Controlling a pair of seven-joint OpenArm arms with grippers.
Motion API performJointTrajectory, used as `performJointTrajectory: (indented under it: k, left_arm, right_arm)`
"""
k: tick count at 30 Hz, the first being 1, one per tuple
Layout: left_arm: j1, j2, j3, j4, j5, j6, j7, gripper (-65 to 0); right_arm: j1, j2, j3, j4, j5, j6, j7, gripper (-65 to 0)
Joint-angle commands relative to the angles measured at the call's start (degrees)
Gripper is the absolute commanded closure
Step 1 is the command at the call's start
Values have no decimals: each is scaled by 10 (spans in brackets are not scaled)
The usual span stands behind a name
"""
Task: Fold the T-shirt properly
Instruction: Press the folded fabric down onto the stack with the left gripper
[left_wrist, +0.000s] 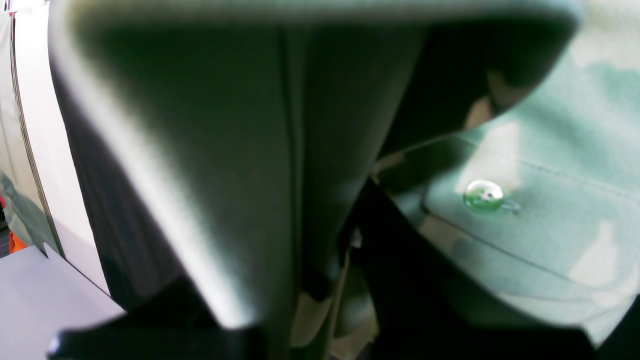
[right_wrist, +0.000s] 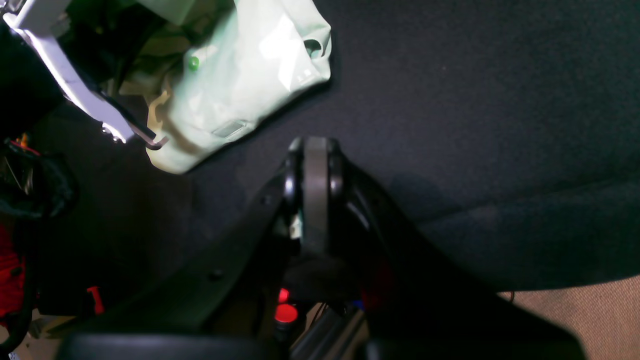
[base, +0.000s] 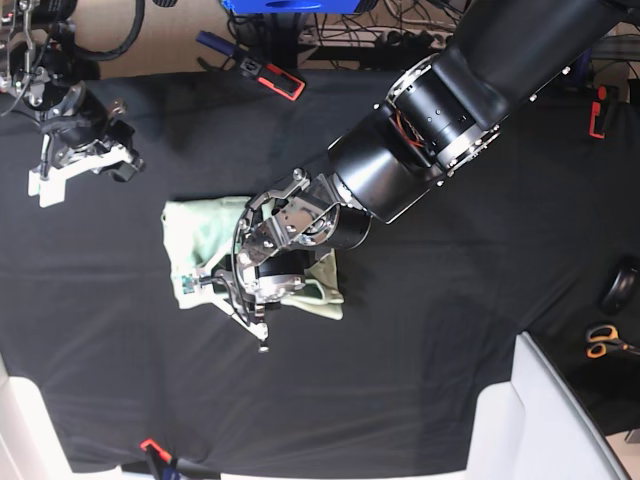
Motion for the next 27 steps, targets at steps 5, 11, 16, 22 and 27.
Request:
performJointTrajectory:
  k: [5,11,16,22,27]
  left_arm:
    - [-14,7,-3,8,2,8,2,-34]
    - [-22,7,-4,13,2,8,54,-260]
    - [-37,7,-17,39,3,8,55,-358]
    - [-72,7,-74,68,10,6,55,-358]
    - [-62,7,-74,66,71,5,55,-358]
  right_arm:
    - [1,6,4,9,5,5,7,-1]
    - [1,6,4,9,5,5,7,-1]
    - [1,6,4,9,5,5,6,-1]
    - [0,6,4,9,5,5,6,-1]
    - [0,6,3,9,5,5,5,-1]
